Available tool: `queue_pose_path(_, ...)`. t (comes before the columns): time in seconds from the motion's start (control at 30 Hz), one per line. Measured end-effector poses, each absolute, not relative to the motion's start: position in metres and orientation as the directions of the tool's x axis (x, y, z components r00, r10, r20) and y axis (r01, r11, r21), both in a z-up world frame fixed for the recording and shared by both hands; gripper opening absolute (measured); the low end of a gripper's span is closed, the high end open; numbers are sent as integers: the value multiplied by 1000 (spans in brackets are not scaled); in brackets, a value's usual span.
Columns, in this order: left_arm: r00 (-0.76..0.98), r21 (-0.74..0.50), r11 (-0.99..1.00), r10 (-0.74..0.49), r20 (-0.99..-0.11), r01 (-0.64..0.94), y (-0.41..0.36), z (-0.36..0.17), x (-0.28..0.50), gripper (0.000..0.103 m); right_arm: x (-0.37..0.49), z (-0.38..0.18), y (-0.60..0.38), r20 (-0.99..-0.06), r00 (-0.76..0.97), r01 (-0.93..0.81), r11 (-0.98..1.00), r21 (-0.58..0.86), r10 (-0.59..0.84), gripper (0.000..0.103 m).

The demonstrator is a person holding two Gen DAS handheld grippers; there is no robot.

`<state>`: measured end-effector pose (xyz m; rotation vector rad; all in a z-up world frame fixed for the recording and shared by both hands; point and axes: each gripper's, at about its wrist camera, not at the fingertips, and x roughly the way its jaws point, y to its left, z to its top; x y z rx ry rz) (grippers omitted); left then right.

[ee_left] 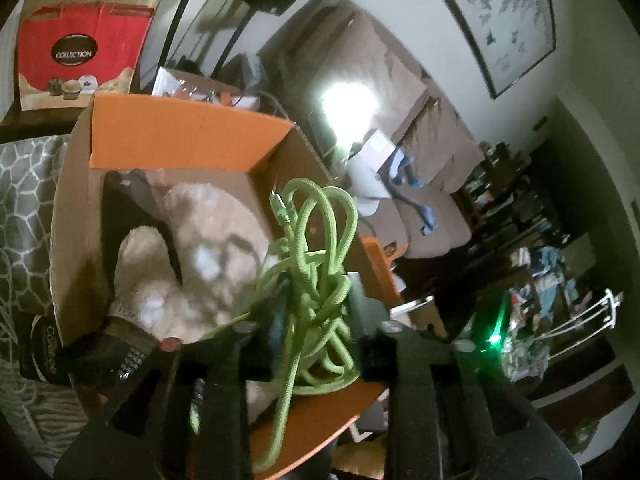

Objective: Organize objects
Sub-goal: 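Lower the green cable into the orange box and open the left gripper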

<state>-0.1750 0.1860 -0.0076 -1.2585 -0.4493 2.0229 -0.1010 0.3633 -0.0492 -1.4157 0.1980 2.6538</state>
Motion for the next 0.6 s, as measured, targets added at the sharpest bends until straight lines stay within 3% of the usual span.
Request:
queue_pose_path(0.03,-279,-612,-695,716,-640,-378,186,-9,-175,43,-101,-49,363,-832,-553,-173,-983,56,50,12)
queue_pose_path(0.13,-281,-617,-688,722,-632,-381,182,-6,-174,61,-101,-49,363,-832,-553,-173,-983,57,49,12)
queue_pose_path(0.3,-325,-577,-716,696,-641,-394,167,12,-168,72,-101,-49,363,-832,-553,-174,-983,56,50,12)
queue_pose_path(0.6,-454,-443,-837,546,-704,-321,112,29,-161,80,-101,-49,363,-832,-553,-174,-983,55,51,12)
